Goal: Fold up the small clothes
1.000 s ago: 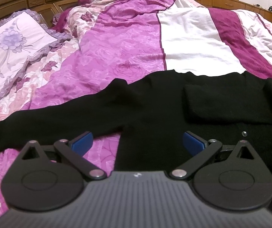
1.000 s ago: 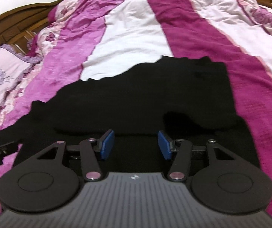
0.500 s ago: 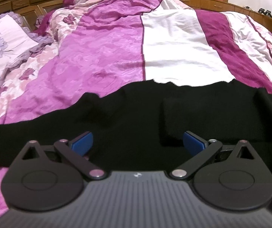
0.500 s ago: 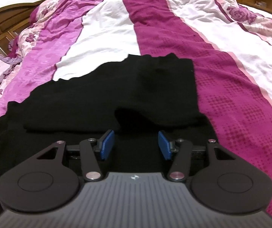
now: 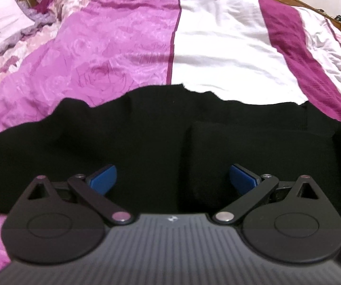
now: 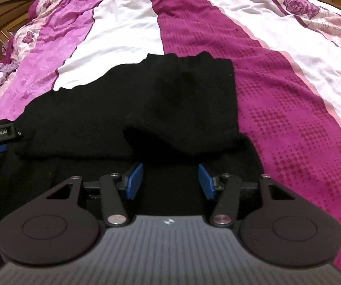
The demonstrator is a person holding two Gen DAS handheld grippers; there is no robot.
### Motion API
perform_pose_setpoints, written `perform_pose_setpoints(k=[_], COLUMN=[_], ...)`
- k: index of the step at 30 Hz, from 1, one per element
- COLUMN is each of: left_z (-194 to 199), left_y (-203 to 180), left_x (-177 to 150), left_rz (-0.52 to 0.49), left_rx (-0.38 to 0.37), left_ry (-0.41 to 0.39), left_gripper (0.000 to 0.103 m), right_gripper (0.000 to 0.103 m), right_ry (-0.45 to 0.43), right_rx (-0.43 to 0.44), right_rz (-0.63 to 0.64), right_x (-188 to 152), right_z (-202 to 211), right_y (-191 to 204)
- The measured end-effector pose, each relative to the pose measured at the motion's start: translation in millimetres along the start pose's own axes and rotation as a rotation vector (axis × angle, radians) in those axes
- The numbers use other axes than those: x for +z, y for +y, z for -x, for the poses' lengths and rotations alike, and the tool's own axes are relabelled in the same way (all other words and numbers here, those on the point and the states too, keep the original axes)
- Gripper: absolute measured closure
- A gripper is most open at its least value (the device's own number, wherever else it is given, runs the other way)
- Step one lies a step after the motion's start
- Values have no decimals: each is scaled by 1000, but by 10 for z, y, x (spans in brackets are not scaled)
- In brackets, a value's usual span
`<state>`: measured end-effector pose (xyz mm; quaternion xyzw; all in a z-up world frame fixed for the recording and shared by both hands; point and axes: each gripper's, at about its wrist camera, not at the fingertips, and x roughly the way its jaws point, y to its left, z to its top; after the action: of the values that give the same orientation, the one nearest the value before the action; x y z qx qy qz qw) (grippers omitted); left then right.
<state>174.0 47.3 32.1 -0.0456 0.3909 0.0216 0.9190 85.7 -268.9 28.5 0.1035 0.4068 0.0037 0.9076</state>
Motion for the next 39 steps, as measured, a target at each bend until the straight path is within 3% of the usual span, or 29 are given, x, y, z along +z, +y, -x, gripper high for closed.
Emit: perform_pose_setpoints(k=[4, 7, 13, 16, 18, 20, 24, 28, 35, 39], left_z=[-76, -87, -104, -114, -114, -65, 194, 404, 220, 217], left_y=[14, -23, -113, -129, -146, -187, -183, -114, 156, 300], left_x=[-19, -26, -5, 12, 25, 38, 101, 128, -29, -108], left_rz=[7, -24, -63, -51, -47, -62, -56, -32, -10, 14], left_rx=[-4, -4, -65, -110, -168, -177, -200, -149, -8, -5], left_ry=[2, -15, -42, -50, -55, -79, -182, -246, -158, -156], left_gripper=[0, 1, 23, 42, 81, 92, 94, 94, 94, 94], right_gripper=[41, 34, 30, 30, 30, 30, 30, 30, 30, 30], right_ry=[-1, -3, -9, -11, -11, -13, -18, -24, -31, -32], right_rx=[-3, 11, 7, 10, 12, 15, 25, 30, 28, 27], right_rz=[2, 1, 18, 17, 17, 18, 15, 11, 5, 7], right_x=[-4, -6, -21, -25, -26, -29, -32, -41, -49, -50], right_z=[-28, -45, -68, -70, -71, -70, -68, -58, -42, -23], right_y=[15, 20, 69, 61, 58, 55, 35, 25, 20, 5])
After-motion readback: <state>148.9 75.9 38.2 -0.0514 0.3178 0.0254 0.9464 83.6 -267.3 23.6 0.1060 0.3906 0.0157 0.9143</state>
